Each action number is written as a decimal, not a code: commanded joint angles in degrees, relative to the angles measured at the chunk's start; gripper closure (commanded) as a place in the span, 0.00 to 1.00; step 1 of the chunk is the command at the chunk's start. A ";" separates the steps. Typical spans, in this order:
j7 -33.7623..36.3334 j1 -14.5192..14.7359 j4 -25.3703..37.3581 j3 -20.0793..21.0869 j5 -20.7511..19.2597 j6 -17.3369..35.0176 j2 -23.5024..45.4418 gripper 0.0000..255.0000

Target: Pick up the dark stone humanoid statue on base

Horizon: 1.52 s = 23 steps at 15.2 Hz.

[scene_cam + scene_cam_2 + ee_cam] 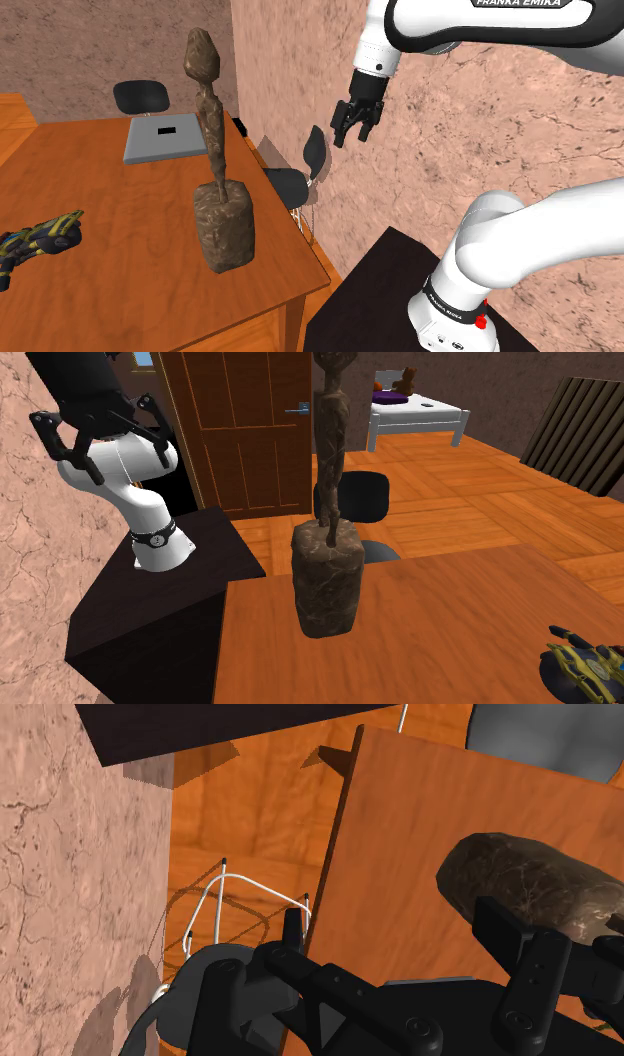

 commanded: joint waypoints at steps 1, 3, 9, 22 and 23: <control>0.00 0.00 0.00 0.00 0.00 0.00 0.00 0.00; 3.50 0.52 1.55 2.43 1.50 0.89 0.93 0.00; 13.86 1.15 7.81 9.68 4.58 3.63 5.23 0.00; 37.50 -1.65 29.97 25.81 1.21 7.11 21.25 0.00; 39.52 -2.02 32.23 27.19 0.17 7.05 22.93 0.00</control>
